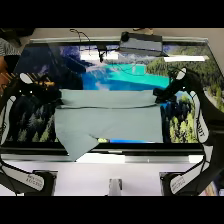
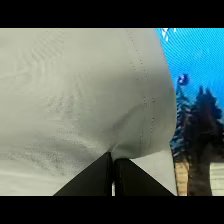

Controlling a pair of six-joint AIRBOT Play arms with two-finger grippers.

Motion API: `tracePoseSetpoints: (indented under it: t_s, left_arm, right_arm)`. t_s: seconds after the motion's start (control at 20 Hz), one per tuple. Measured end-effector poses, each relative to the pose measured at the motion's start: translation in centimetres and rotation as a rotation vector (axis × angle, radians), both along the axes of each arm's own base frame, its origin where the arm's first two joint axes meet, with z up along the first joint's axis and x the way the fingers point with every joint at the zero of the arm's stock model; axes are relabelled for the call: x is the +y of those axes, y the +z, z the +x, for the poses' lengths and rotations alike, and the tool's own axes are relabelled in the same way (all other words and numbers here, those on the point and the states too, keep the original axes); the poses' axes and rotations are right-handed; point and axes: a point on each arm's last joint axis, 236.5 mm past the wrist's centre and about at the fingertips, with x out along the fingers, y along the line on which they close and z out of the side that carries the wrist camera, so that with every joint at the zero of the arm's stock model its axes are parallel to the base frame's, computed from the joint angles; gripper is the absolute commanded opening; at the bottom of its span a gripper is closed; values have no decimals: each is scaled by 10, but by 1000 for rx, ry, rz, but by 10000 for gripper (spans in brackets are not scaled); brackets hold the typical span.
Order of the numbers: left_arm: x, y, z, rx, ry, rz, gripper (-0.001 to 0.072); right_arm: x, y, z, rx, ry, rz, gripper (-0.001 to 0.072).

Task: Fold the shirts.

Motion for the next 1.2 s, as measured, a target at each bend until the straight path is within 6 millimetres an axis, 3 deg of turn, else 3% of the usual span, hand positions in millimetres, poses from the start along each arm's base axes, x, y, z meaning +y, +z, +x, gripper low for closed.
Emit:
tracePoseSetpoints:
  t_s: [0.05, 0.1, 0.2, 0.25, 0.4, 0.45, 0.5, 0.65, 0.8, 1.05, 1.2]
  left_arm:
    - [1, 0, -1, 6, 3, -2, 36]
    - [2, 0, -2, 10, 5, -3, 62]
    - [5, 5, -3, 16, 6, -4, 539]
    - [8, 10, -3, 21, 5, -7, 573]
    - [23, 34, -6, 33, -4, -18, 568]
    - [30, 42, -9, 43, -1, -23, 521]
    - [36, 50, -15, 58, 6, -28, 521]
    - [44, 61, -49, 135, 18, -52, 522]
    - [34, 49, -98, 209, 41, -80, 524]
    - [2, 8, -194, 300, 68, -132, 524]
    - [-17, -8, -229, 333, 89, -178, 524]
  right_arm:
    - [2, 0, -3, 16, -1, 11, 66]
    - [4, 0, -6, 29, -2, 18, 193]
    - [7, 1, -12, 55, 3, 29, 381]
    - [8, 4, -16, 61, 17, 35, 437]
    - [1, 23, -25, 54, 76, 7, 471]
    - [-5, 30, -29, 54, 90, -19, 478]
    - [-12, 38, -35, 60, 97, -39, 489]
    - [-29, 49, -57, 100, 80, -60, 488]
    - [-34, 45, -91, 158, 57, -47, 488]
    - [-25, 31, -141, 197, 66, -6, 485]
    - [-21, 26, -161, 213, 76, 5, 485]
